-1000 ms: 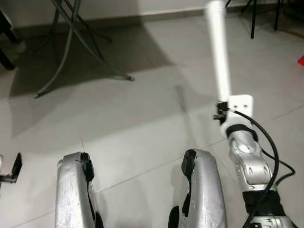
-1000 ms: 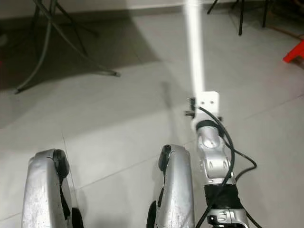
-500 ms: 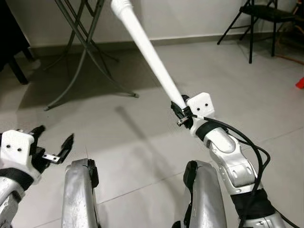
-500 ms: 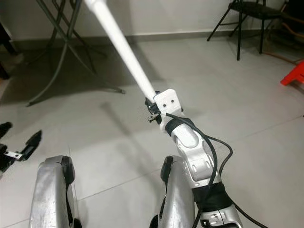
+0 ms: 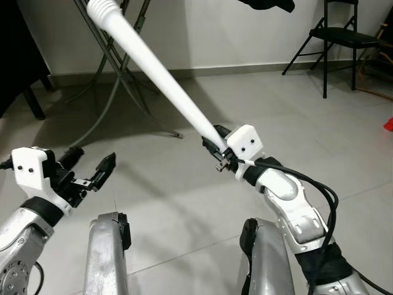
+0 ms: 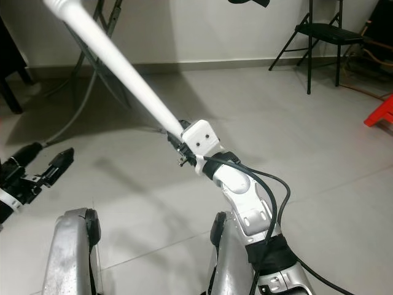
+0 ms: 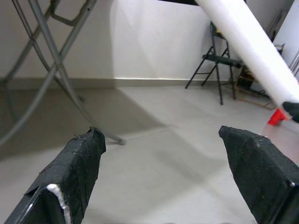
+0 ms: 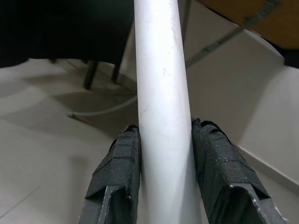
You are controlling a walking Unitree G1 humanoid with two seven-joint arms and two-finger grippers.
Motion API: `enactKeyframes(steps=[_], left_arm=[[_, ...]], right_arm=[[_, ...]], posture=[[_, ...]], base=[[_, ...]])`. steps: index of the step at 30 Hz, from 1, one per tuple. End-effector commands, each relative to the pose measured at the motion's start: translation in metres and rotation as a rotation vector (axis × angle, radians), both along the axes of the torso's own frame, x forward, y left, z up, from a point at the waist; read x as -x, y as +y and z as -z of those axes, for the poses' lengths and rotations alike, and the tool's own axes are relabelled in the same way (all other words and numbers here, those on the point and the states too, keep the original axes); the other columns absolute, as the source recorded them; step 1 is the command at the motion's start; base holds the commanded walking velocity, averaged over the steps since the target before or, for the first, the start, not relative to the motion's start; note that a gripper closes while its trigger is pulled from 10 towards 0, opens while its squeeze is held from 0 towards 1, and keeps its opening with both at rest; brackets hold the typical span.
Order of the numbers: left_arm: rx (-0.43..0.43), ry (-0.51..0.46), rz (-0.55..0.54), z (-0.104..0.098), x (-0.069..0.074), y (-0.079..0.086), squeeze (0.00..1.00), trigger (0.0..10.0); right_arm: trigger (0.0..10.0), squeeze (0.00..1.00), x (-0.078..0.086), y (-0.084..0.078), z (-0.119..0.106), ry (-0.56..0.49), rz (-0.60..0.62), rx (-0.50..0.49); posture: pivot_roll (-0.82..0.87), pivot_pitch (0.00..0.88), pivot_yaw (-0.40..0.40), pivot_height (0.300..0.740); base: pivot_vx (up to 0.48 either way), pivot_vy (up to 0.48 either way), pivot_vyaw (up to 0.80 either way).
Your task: Building children table
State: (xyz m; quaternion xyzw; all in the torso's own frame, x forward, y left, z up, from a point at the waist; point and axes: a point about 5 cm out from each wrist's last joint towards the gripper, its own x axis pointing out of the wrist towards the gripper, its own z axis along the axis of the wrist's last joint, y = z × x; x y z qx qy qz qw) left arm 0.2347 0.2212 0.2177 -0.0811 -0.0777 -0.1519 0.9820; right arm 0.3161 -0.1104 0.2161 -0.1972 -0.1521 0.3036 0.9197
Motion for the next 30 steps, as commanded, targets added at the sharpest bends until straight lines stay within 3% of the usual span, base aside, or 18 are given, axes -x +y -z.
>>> enactKeyframes(steps=[1, 12, 22, 30], left_arm=[[0.034, 0.011, 0.052, 0.000, -0.001, -0.010, 0.00, 10.0], [0.161, 0.009, 0.192, -0.012, -0.014, -0.038, 0.00, 10.0], [0.145, 0.033, 0.197, -0.010, -0.017, -0.047, 0.00, 10.0], [0.185, 0.028, 0.213, -0.016, -0.022, -0.055, 0.00, 10.0]], right_arm=[[0.0, 0.00, 0.003, 0.003, 0.003, -0.012, -0.032, 0.016], [0.0, 0.00, 0.003, 0.011, 0.013, -0.004, -0.081, 0.022], [0.0, 0.00, 0.008, 0.018, 0.019, 0.047, -0.094, -0.044], [0.0, 0.00, 0.011, 0.030, 0.025, 0.084, -0.175, -0.055]], posture=[[0.00, 0.000, -0.101, 0.300], [0.01, 0.000, -0.097, 0.300], [0.01, 0.000, -0.094, 0.300], [0.02, 0.000, -0.098, 0.335]], base=[[0.000, 0.000, 0.00], [0.000, 0.000, 0.00], [0.000, 0.000, 0.00], [0.000, 0.000, 0.00]])
